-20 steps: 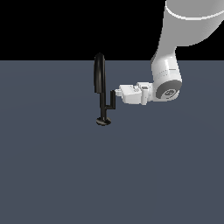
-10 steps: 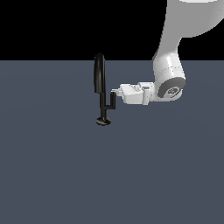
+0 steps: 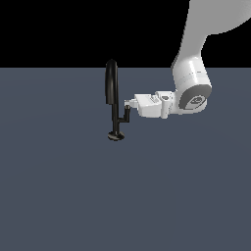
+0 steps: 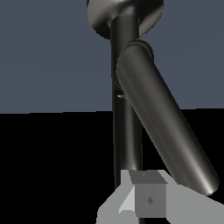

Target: Turn on the faucet by rotating a designated handle.

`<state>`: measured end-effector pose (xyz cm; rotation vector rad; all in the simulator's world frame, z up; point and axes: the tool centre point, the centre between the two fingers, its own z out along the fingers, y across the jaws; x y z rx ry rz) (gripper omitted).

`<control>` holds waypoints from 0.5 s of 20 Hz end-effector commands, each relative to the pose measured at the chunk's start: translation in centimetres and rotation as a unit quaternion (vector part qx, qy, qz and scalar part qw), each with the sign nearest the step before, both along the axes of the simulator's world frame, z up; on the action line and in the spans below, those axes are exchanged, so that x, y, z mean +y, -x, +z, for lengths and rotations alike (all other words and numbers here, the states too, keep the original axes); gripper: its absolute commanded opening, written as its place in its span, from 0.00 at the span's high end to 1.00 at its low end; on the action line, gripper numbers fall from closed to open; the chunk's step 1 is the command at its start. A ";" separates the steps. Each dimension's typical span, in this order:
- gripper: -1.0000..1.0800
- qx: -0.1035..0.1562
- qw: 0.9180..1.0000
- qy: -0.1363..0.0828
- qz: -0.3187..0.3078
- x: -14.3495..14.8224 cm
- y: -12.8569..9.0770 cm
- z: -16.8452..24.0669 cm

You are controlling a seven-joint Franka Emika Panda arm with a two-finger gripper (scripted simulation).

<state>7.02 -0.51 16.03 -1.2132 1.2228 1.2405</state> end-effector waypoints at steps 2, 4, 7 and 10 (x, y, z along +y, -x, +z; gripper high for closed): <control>1.00 0.006 1.000 -0.001 0.002 0.0 1.4 -0.9; 1.00 0.006 1.000 -0.001 0.002 -0.1 2.0 -1.1; 1.00 0.006 1.000 -0.001 0.002 -0.1 3.0 -1.5; 1.00 0.007 1.000 -0.002 0.003 -0.1 4.0 -1.9</control>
